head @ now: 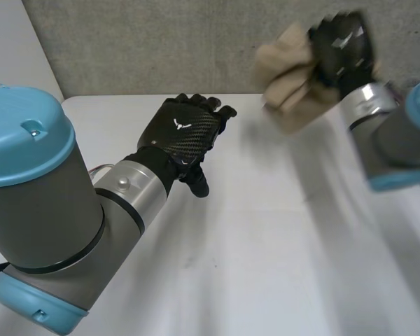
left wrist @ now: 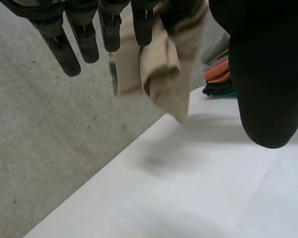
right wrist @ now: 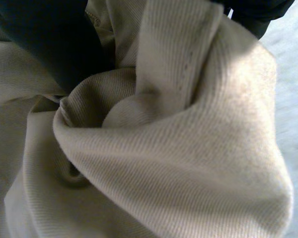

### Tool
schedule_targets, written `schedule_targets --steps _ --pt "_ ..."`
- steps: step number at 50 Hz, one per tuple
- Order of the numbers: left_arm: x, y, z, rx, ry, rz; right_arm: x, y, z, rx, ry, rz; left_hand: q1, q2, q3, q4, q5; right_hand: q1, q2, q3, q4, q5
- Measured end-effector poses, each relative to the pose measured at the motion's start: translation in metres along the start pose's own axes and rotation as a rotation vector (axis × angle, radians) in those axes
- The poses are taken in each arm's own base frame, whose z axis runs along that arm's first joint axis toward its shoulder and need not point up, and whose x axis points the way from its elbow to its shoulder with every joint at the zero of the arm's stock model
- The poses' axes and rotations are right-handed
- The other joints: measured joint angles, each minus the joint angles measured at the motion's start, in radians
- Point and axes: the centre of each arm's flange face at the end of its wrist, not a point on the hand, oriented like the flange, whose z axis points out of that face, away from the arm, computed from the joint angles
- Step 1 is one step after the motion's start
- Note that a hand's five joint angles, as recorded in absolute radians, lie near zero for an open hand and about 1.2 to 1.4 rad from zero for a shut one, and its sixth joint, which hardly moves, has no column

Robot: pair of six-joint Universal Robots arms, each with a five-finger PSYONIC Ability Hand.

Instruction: Fold the laundry.

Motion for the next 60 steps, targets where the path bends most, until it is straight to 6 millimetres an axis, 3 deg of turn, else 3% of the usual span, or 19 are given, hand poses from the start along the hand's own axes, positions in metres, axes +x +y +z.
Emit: schedule_targets --steps 3,6,7,8,9,12,16,19,23,29,36,48,52,54,57,60 --pt "0.001 -0.003 -0.001 0.014 0.001 0.000 0.055 -0.002 0.023 0.093 0.046 -0.022 0.000 0.000 0.000 0.000 0.000 0.000 0.000 0.000 0.000 0.004" --pt "0.001 -0.004 -0.002 0.017 0.003 0.000 0.090 0.002 0.033 0.134 0.069 -0.017 0.000 0.000 0.000 0.000 0.000 0.000 0.000 0.001 0.000 0.004" --pt "0.002 -0.004 -0.002 0.017 0.004 0.000 0.117 0.008 0.038 0.155 0.089 -0.009 0.000 0.000 0.000 0.000 0.000 0.000 0.000 0.001 0.000 0.004" --pt "0.002 -0.003 -0.002 0.017 0.006 0.000 0.123 0.011 0.039 0.159 0.094 -0.006 0.000 0.000 0.000 0.000 0.000 0.000 0.000 0.001 0.000 0.004" --pt "0.003 -0.003 -0.002 0.016 0.007 0.001 0.151 0.022 0.041 0.172 0.114 0.005 0.000 0.000 0.000 0.000 0.000 0.000 0.000 0.001 0.000 0.004" --pt "0.004 -0.003 -0.003 0.015 0.011 0.001 0.196 0.051 0.041 0.178 0.145 0.026 0.000 0.000 0.000 0.000 0.000 0.000 0.000 0.001 0.004 0.006" --pt "0.005 -0.003 -0.003 0.016 0.015 0.002 0.225 0.088 0.034 0.158 0.150 0.033 0.000 0.000 0.000 0.000 0.000 0.000 0.000 0.004 0.004 0.015" --pt "0.006 -0.003 -0.003 0.017 0.018 0.003 0.244 0.135 0.021 0.118 0.121 0.039 0.000 0.000 0.000 0.000 0.000 0.000 0.000 0.004 0.004 0.015" --pt "0.008 -0.003 -0.003 0.017 0.024 0.003 0.249 0.178 0.003 0.078 0.077 0.077 0.000 0.000 0.000 0.000 0.000 0.000 0.000 0.004 0.004 0.015" --pt "0.018 -0.002 -0.007 0.019 0.078 -0.004 0.252 0.246 -0.039 -0.002 0.047 0.196 0.000 0.000 0.000 0.000 0.000 0.000 0.000 0.004 0.004 0.029" --pt "0.026 -0.001 -0.011 0.022 0.133 -0.012 0.245 0.284 -0.073 -0.066 0.031 0.252 0.000 0.000 0.000 0.000 0.000 0.000 0.000 0.014 0.012 0.068" --pt "0.029 0.000 -0.012 0.021 0.142 -0.011 0.230 0.295 -0.084 -0.092 -0.023 0.262 0.000 0.000 0.000 0.000 0.000 -0.003 -0.006 0.007 0.006 0.089" --pt "0.028 -0.002 -0.012 0.025 0.141 -0.010 0.235 0.280 -0.079 -0.085 0.008 0.254 0.000 0.000 0.000 0.000 0.000 -0.532 -0.630 -0.619 -0.644 -0.476" --pt "0.028 -0.002 -0.012 0.028 0.140 -0.010 0.239 0.271 -0.077 -0.082 0.034 0.251 0.000 0.000 0.000 0.000 0.000 -0.723 -0.838 -0.841 -0.864 -0.685" --pt "0.028 -0.004 -0.012 0.031 0.139 -0.010 0.247 0.253 -0.074 -0.078 0.079 0.246 0.000 0.000 0.000 0.000 0.000 -0.796 -0.940 -0.958 -0.974 -0.861" --pt "0.028 -0.004 -0.012 0.033 0.138 -0.010 0.251 0.236 -0.073 -0.083 0.112 0.249 0.000 0.000 0.000 0.000 0.000 -0.796 -0.940 -0.960 -0.979 -0.881"
